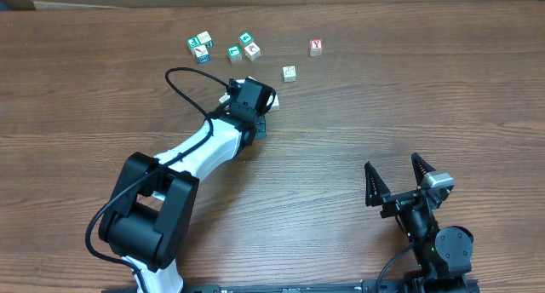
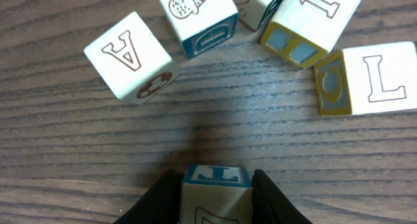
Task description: Form a horizontal line
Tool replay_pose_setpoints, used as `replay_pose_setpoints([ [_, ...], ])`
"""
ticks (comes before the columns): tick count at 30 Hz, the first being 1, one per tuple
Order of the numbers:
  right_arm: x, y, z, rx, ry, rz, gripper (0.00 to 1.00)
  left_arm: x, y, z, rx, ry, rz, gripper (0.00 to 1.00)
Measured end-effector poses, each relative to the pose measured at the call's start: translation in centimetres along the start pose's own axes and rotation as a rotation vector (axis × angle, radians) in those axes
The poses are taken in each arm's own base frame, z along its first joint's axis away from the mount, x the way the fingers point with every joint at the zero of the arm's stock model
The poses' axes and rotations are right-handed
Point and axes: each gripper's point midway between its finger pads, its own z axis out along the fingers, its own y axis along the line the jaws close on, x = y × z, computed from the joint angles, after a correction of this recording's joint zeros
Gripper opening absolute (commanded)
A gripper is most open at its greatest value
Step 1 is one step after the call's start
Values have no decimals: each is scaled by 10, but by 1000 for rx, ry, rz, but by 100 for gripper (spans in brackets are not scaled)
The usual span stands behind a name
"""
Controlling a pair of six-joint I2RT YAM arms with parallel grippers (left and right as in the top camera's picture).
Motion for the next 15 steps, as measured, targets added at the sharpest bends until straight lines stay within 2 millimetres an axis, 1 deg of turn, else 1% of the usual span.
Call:
replay_pose_setpoints([
  [2,0,0,0,0,0,0,100,2,0,2,-3,6,2,33],
  [7,0,0,0,0,0,0,100,12,1,14,-18,36,12,37],
  [9,0,0,0,0,0,0,100,12,1,15,-17,33,11,41],
  [13,0,0,0,0,0,0,100,11,1,16,-19,30,17,55],
  [15,0,0,0,0,0,0,100,11,1,16,-19,29,22,59],
])
